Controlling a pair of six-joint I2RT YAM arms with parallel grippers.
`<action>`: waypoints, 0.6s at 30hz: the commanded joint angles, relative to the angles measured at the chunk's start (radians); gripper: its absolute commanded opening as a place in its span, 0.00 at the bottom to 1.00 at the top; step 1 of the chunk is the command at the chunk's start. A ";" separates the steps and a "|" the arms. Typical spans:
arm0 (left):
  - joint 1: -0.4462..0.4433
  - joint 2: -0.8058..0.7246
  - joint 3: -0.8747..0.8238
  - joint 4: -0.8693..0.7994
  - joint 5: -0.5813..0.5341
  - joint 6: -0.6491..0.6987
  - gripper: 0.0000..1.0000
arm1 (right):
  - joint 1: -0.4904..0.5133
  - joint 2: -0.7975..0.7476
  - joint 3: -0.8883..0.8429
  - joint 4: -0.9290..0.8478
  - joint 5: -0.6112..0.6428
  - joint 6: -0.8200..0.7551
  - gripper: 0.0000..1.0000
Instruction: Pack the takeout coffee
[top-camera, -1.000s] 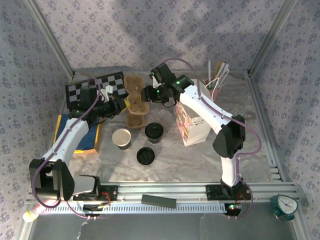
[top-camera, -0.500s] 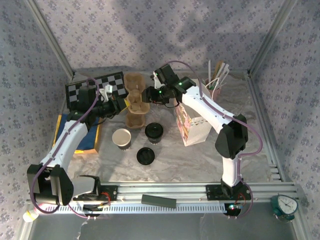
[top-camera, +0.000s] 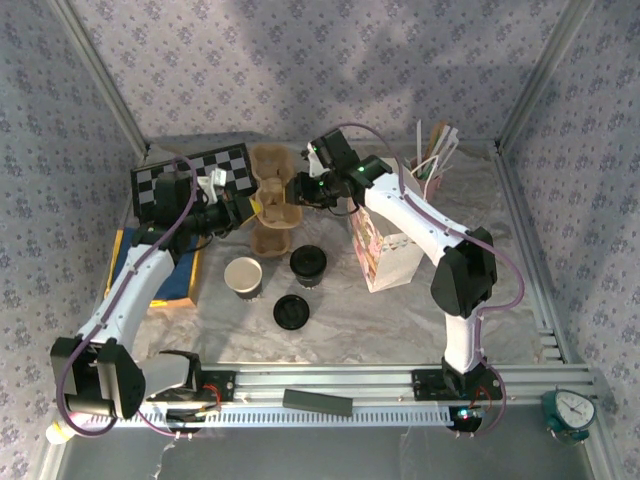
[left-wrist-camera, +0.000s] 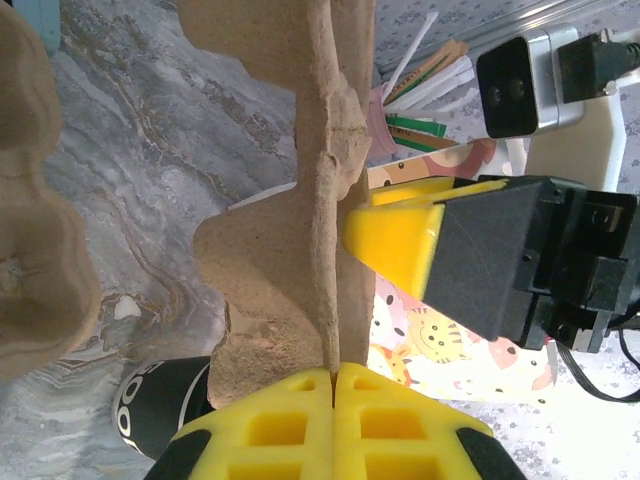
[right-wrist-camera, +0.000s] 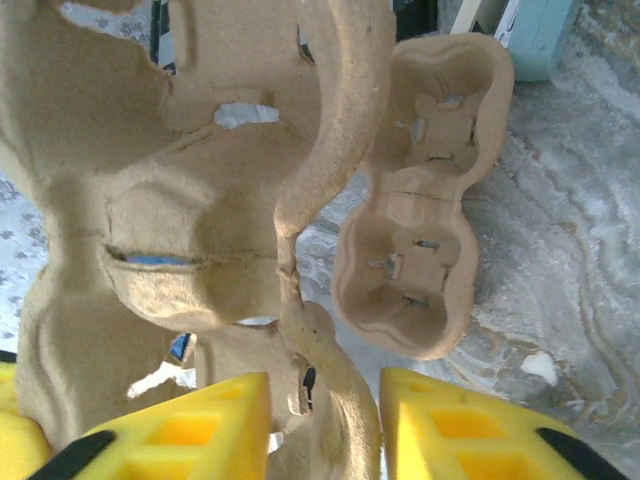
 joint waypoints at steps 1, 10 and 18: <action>-0.008 -0.024 0.045 0.010 0.027 -0.015 0.00 | -0.005 -0.024 0.000 0.019 -0.032 0.014 0.33; -0.016 -0.023 0.047 0.018 0.023 -0.021 0.00 | -0.003 -0.030 -0.011 0.024 -0.037 0.012 0.24; -0.011 -0.037 0.056 -0.025 -0.007 0.002 0.09 | -0.008 -0.056 -0.024 0.030 -0.015 0.013 0.16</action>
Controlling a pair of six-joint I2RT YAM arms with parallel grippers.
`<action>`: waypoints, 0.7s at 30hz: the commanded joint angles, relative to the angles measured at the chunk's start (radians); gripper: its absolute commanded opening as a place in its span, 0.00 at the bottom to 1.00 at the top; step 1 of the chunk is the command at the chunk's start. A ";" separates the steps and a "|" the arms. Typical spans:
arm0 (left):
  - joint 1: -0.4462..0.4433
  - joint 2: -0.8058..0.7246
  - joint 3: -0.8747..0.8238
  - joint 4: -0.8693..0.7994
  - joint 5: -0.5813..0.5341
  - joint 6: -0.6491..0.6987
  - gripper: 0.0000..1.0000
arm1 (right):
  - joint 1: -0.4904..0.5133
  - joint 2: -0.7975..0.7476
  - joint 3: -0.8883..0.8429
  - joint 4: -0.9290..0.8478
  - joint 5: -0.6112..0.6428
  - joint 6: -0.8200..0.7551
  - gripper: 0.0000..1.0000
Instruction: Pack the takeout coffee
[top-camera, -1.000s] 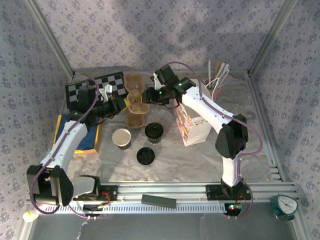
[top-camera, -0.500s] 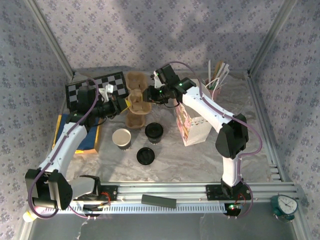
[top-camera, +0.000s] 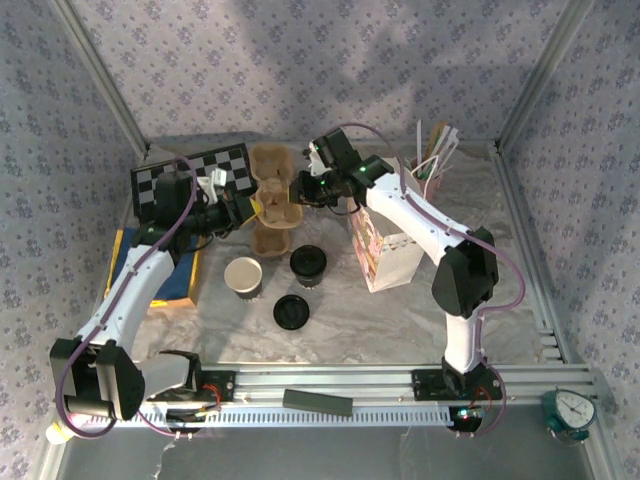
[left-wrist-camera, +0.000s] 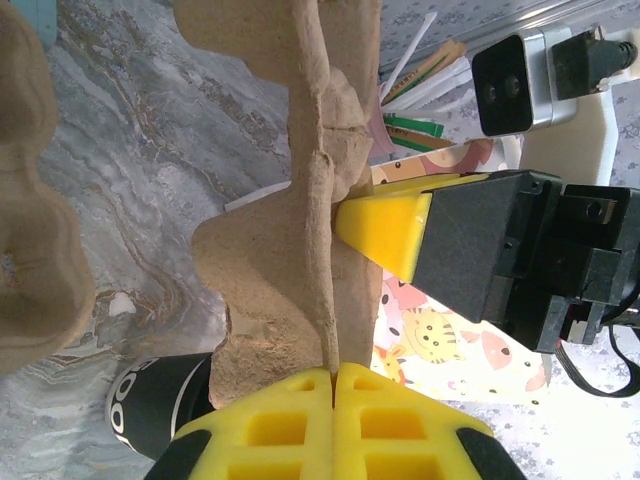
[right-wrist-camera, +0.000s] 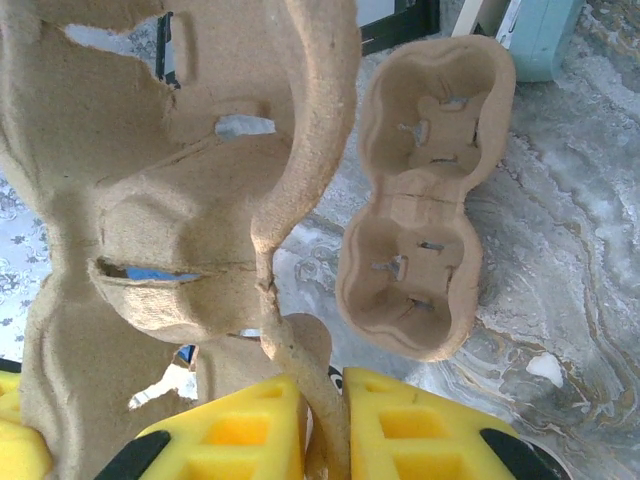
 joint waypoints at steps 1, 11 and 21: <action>-0.001 -0.034 0.053 -0.028 -0.002 0.019 0.12 | -0.003 -0.052 -0.012 0.016 -0.001 0.000 0.13; 0.012 -0.050 0.035 -0.063 -0.023 0.029 0.51 | -0.004 -0.084 -0.031 0.023 0.027 -0.005 0.07; -0.068 -0.010 0.085 -0.137 -0.105 0.099 0.52 | 0.031 -0.097 -0.013 0.001 0.113 -0.052 0.08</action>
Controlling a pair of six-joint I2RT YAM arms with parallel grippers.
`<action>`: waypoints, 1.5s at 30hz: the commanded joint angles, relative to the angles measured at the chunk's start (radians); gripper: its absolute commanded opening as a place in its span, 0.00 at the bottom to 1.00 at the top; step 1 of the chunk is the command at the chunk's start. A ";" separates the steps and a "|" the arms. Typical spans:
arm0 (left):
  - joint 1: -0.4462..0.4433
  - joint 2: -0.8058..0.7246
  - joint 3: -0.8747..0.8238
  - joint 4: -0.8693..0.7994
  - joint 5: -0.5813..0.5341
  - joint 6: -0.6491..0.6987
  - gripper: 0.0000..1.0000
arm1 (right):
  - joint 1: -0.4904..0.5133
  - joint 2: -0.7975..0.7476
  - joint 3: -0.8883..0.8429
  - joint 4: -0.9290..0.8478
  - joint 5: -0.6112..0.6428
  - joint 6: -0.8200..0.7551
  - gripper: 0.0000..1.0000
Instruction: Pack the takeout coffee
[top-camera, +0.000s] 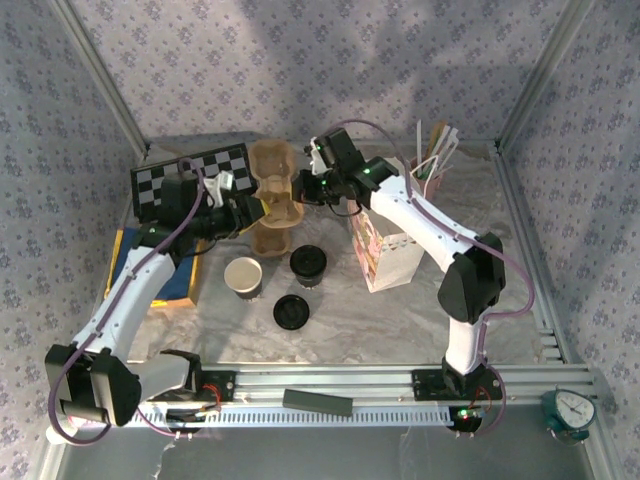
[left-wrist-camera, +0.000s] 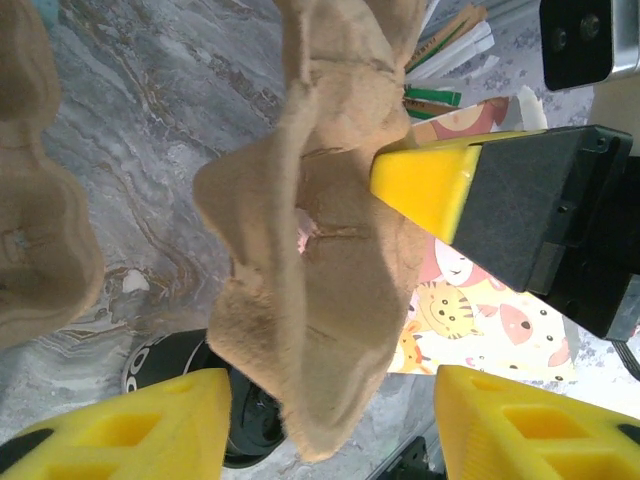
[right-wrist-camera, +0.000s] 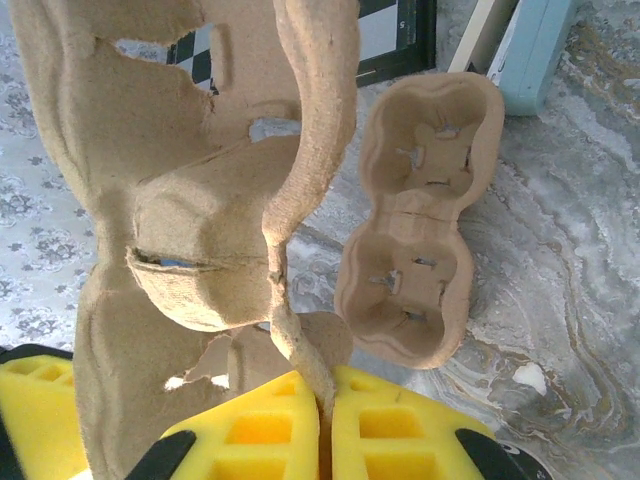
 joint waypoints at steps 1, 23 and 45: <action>-0.013 0.010 0.045 -0.025 -0.038 0.038 0.50 | 0.015 -0.046 0.009 -0.013 0.045 -0.034 0.08; -0.086 0.030 0.085 -0.071 -0.119 0.083 0.35 | 0.028 -0.100 -0.028 -0.008 0.086 -0.041 0.08; -0.089 0.020 0.212 -0.081 -0.086 0.057 0.76 | 0.021 -0.168 0.047 -0.094 0.167 -0.088 0.08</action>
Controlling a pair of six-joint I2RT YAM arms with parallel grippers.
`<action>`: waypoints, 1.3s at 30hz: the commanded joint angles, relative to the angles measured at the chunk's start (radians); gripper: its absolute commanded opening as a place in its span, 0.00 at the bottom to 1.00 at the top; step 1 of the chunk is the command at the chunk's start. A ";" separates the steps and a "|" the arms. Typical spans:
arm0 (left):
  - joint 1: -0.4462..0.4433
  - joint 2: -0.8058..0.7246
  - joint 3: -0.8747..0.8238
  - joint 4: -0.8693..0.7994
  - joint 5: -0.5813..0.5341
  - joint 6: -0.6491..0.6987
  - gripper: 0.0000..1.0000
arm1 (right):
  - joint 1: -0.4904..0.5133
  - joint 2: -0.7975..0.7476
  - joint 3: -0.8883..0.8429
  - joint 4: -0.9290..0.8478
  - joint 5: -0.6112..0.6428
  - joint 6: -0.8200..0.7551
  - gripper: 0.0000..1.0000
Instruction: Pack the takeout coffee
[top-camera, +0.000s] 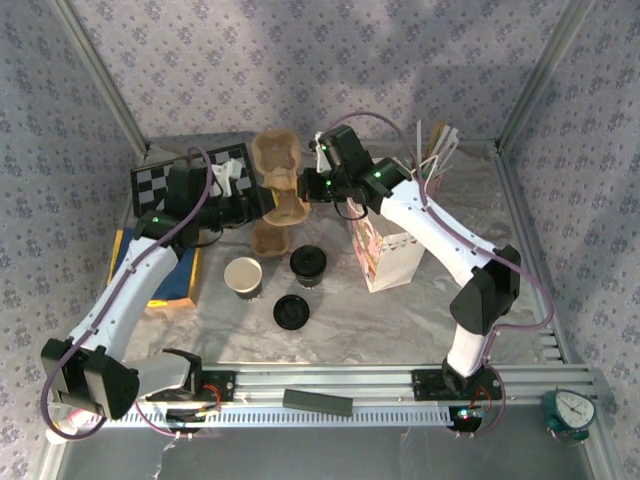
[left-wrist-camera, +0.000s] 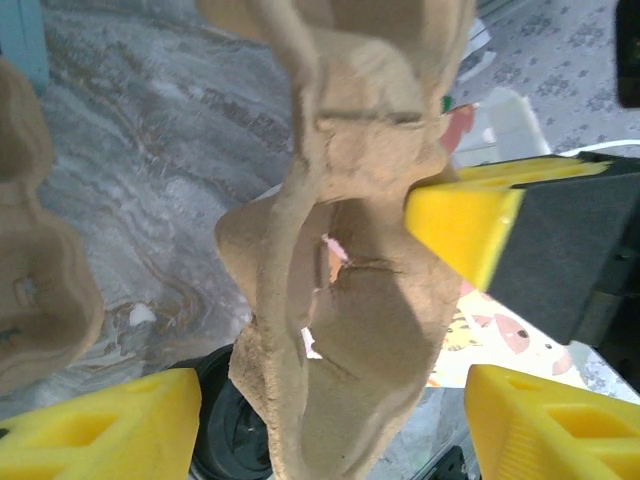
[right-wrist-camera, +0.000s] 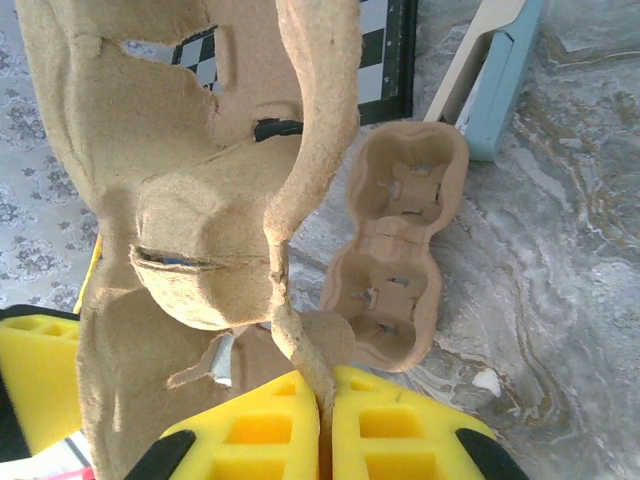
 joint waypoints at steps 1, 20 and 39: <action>-0.003 -0.015 0.078 0.006 0.030 -0.007 0.77 | -0.008 -0.074 0.057 -0.060 0.042 -0.037 0.08; -0.017 0.036 0.210 0.048 0.018 -0.053 0.83 | -0.120 -0.345 0.054 -0.168 0.055 -0.115 0.09; -0.348 0.307 0.523 -0.061 -0.100 0.064 0.75 | -0.415 -0.577 -0.156 -0.324 0.040 -0.208 0.09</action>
